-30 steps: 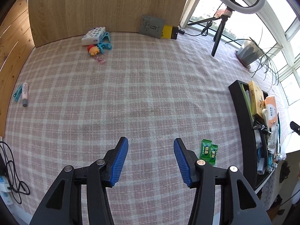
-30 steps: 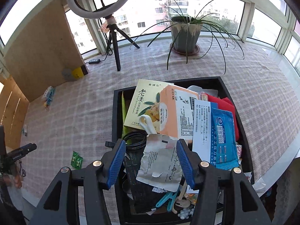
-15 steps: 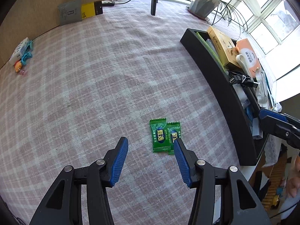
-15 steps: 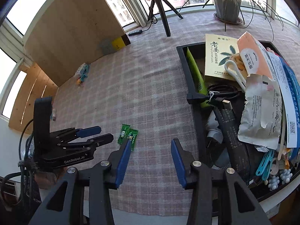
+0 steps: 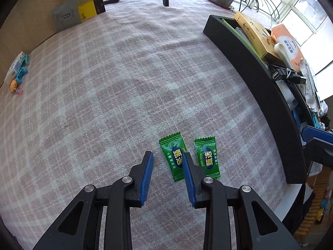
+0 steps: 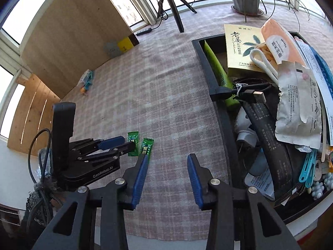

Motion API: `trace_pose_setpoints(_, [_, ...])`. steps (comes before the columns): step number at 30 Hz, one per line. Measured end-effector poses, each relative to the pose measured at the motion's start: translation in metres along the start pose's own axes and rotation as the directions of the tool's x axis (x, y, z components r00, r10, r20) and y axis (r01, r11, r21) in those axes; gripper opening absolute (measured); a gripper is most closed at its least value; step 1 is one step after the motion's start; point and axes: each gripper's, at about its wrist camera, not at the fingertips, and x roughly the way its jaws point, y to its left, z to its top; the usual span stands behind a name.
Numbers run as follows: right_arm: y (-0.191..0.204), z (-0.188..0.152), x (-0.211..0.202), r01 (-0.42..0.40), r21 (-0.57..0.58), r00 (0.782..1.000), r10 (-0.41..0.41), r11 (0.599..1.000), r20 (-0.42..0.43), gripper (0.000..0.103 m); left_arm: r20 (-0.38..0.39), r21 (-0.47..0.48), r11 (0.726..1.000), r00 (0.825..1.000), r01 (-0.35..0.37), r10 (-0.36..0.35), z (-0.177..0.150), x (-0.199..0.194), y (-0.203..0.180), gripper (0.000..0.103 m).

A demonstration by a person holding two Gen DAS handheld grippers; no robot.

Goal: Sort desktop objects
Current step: 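Grasp a green candy with the left tool while the right tool approaches another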

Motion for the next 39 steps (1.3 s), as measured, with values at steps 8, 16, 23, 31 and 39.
trace_pose_setpoints(8, [0.018, 0.000, 0.026, 0.028, -0.053, 0.999, -0.030, 0.998, -0.038, 0.034, 0.004, 0.007, 1.000, 1.000, -0.031, 0.031, -0.008, -0.004, 0.014, 0.026])
trace_pose_setpoints(16, [0.018, 0.000, 0.058, 0.053, -0.052, 0.995, -0.057, 0.997, -0.081, 0.032, 0.035, -0.038, 0.999, 0.999, 0.028, -0.026, 0.004, -0.013, 0.012, 0.031])
trace_pose_setpoints(23, [0.003, -0.001, 0.052, 0.081, -0.021, 0.994, -0.082, 0.997, -0.070, 0.032, 0.009, 0.012, 0.999, 0.999, -0.037, 0.037, 0.011, 0.004, -0.007, 0.031])
trace_pose_setpoints(31, [0.011, -0.005, 0.059, 0.067, -0.028, 0.995, -0.068, 0.997, -0.066, 0.032, 0.027, 0.017, 0.997, 0.997, -0.076, 0.076, -0.005, -0.006, 0.012, 0.024])
trace_pose_setpoints(39, [0.049, -0.004, 0.090, 0.105, -0.116, 0.989, -0.115, 0.988, -0.088, 0.032, 0.038, -0.057, 0.995, 0.996, -0.082, 0.084, -0.025, -0.021, 0.048, 0.022])
